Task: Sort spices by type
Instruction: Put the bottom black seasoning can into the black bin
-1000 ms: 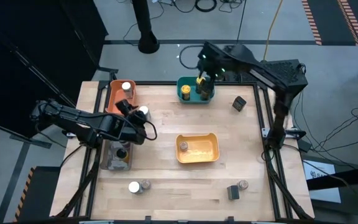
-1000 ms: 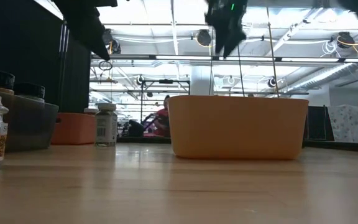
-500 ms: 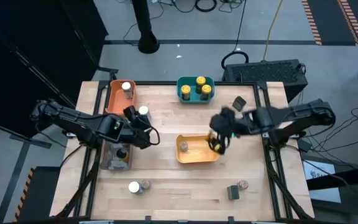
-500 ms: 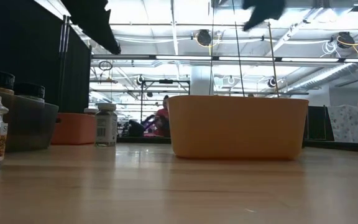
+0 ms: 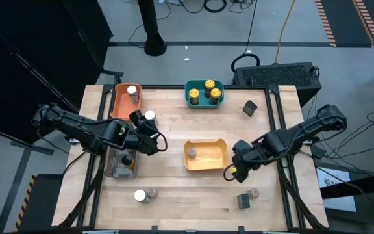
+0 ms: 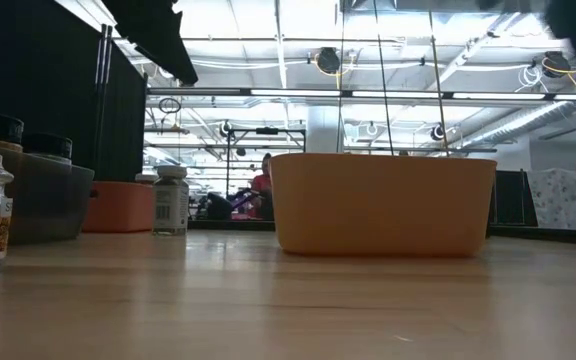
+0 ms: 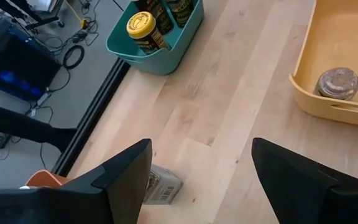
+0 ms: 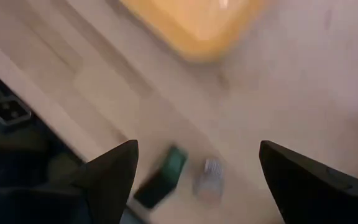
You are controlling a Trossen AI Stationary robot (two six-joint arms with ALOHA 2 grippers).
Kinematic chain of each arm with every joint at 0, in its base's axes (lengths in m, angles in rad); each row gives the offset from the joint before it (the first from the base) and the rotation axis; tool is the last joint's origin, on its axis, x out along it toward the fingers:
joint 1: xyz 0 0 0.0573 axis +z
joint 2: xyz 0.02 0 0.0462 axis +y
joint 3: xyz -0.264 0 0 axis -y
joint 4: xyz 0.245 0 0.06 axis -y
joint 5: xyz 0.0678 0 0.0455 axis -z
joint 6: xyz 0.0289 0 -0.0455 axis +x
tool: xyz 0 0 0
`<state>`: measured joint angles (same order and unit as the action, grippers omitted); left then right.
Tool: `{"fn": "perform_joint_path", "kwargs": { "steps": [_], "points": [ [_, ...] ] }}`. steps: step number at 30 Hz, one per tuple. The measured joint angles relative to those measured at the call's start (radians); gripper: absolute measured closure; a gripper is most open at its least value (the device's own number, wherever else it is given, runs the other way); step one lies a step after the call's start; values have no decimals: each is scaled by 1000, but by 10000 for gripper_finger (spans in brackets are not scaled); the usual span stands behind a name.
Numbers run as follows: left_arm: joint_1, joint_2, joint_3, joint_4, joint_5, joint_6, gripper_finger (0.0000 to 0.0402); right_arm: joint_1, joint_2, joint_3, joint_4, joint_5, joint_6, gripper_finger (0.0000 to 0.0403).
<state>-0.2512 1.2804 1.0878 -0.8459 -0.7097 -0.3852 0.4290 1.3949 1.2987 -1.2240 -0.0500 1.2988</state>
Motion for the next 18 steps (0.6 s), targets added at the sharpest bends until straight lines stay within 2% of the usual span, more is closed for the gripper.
{"fn": "perform_joint_path", "kwargs": {
  "steps": [4,10,18],
  "points": [
    [0,0,0,0,-2,16,118,24,0,0,-66,-86,144,83],
    [3,0,0,1,-38,67,118,67,0,0,-80,-138,301,83],
    [4,0,0,1,-88,155,118,144,0,0,-60,-136,496,83]
  ]
}}
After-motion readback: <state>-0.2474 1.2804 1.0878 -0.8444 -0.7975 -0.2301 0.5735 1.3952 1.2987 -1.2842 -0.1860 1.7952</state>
